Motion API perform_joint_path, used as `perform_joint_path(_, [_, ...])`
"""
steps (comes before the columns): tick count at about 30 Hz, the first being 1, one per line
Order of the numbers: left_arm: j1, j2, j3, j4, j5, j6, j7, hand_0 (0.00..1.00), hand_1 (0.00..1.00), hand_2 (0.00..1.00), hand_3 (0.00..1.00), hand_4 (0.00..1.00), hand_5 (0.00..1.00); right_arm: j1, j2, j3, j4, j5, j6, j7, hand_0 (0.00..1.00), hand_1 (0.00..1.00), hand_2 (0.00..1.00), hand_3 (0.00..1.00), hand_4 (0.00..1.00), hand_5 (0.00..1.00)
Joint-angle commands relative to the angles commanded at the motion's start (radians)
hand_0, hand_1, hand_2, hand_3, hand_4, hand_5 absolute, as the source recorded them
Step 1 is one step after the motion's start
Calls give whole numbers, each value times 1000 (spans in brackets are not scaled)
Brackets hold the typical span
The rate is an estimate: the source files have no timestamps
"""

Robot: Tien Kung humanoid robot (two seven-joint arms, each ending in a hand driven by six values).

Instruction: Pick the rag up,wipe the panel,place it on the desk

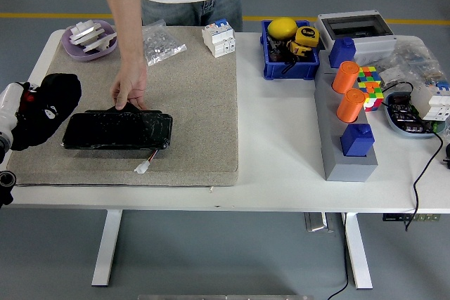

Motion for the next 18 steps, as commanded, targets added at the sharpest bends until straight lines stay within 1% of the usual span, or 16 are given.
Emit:
perform_joint_path(7, [17,-24,20,8,-6,8,-8,243,282,535,467,225,2,-4,0,-6,-1,8,1,0,756,720,717,647,967,488])
perform_joint_path(10, [20,-29,32,0,-6,10,-8,243,282,535,467,225,2,-4,-1,-3,-1,5,0,0,756,720,717,647,967,488])
perform_joint_path(15, [16,-35,78,-17,-3,11,0,244,280,536,470,228,2,-3,-2,-5,-1,8,0,0,756,721,717,647,967,488])
perform_joint_path(18, [6,-33,115,-24,-5,10,4,244,280,536,470,228,2,-2,-1,-5,-1,8,1,0,756,721,717,647,967,488])
